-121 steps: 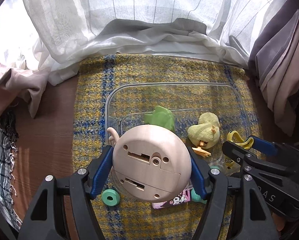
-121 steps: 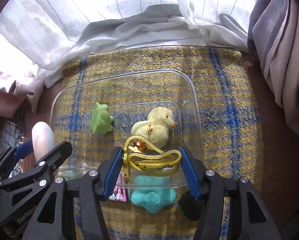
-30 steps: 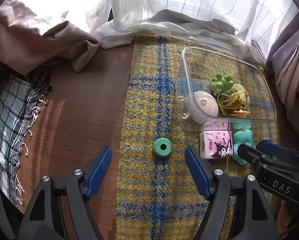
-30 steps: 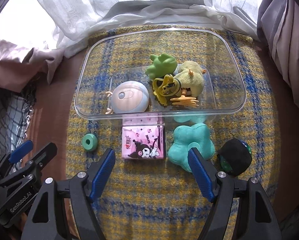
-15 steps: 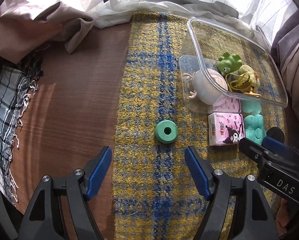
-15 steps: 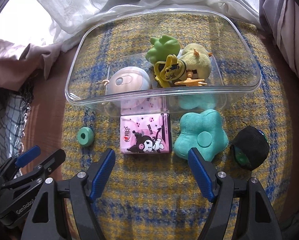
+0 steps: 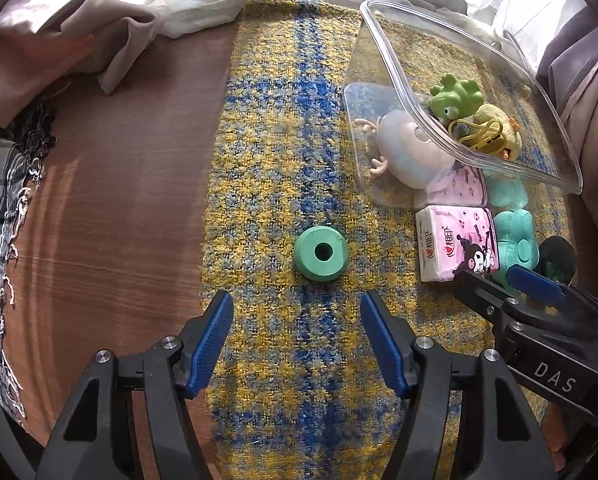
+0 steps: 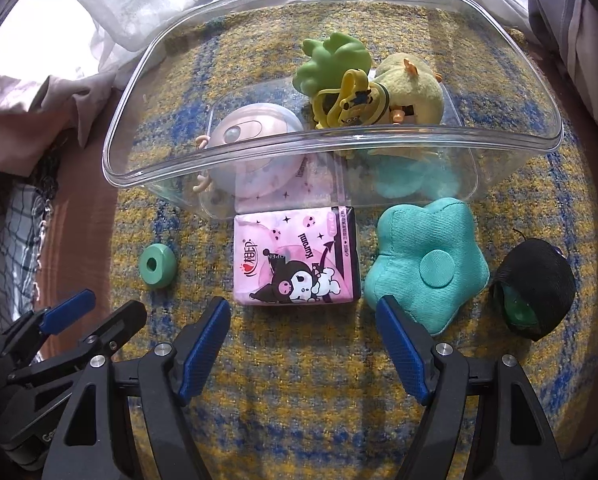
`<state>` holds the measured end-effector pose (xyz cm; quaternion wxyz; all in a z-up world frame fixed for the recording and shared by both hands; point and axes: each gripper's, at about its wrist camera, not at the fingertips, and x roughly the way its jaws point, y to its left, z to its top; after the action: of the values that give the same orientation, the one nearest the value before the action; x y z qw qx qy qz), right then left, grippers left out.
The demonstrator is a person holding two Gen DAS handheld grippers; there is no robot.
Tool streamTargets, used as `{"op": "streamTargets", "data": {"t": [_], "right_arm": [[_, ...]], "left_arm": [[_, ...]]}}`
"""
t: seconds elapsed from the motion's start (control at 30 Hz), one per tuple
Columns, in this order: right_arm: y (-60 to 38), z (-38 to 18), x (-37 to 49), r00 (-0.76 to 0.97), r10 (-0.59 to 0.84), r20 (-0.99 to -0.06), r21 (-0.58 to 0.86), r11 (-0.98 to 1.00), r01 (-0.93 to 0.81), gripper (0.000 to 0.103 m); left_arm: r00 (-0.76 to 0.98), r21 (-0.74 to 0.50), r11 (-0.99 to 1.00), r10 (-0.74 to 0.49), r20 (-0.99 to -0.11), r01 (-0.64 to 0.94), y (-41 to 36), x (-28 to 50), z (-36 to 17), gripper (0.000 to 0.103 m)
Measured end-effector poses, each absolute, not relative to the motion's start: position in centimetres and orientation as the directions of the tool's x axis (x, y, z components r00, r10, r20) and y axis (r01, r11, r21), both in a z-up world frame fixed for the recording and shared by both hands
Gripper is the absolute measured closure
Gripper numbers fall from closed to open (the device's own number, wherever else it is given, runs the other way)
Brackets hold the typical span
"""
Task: Organize objects
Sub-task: 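Grasp the pink Kuromi tissue pack with the right tool while the left tool closes on the green ring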
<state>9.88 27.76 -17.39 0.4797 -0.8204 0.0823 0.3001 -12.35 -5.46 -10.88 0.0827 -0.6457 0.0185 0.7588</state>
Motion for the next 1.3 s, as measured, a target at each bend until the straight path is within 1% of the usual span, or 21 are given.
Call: {"op": "streamTargets", "data": {"t": [0.13, 0.2, 0.3, 0.63, 0.87, 0.97, 1.03, 1.3], "right_arm": [[27.8, -17.8, 10.0, 0.802, 0.168, -0.573, -0.738, -0.532, -0.415, 0.026], [27.8, -18.0, 9.9, 0.797, 0.18, -0.576, -0.737, -0.536, -0.412, 0.025], [28.0, -18.5, 10.0, 0.803, 0.188, -0.566, -0.742, -0.539, -0.397, 0.024], [28.0, -20.1, 10.0, 0.809, 0.216, -0.547, -0.747, -0.562, -0.355, 0.023], [27.5, -21.5, 9.8, 0.81, 0.269, -0.521, -0.761, -0.576, -0.298, 0.025], [27.8, -22.2, 10.2, 0.812, 0.27, -0.517, -0.757, -0.587, -0.287, 0.026], [28.4, -22.8, 10.8, 0.827, 0.254, -0.501, -0.763, -0.58, -0.284, 0.029], [28.4, -21.8, 10.9, 0.82, 0.265, -0.508, -0.772, -0.561, -0.297, 0.03]], "left_arm": [[-0.145, -0.076, -0.985, 0.098, -0.984, -0.155, -5.4, -12.6, -11.4, 0.041], [-0.14, -0.077, -0.985, 0.1, -0.985, -0.156, -5.4, -12.7, -11.6, 0.043], [-0.133, -0.071, -0.986, 0.092, -0.987, -0.153, -5.6, -12.8, -12.0, 0.045], [-0.134, -0.039, -0.99, 0.058, -0.989, -0.138, -6.4, -13.0, -12.7, 0.046], [-0.126, -0.029, -0.993, 0.044, -0.991, -0.115, -7.6, -13.0, -13.0, 0.047], [-0.125, -0.026, -0.994, 0.039, -0.991, -0.105, -8.0, -13.1, -13.1, 0.047], [-0.123, -0.045, -0.993, 0.058, -0.991, -0.109, -7.9, -13.1, -13.0, 0.047], [-0.129, -0.049, -0.991, 0.065, -0.99, -0.125, -7.5, -13.2, -12.6, 0.047]]}}
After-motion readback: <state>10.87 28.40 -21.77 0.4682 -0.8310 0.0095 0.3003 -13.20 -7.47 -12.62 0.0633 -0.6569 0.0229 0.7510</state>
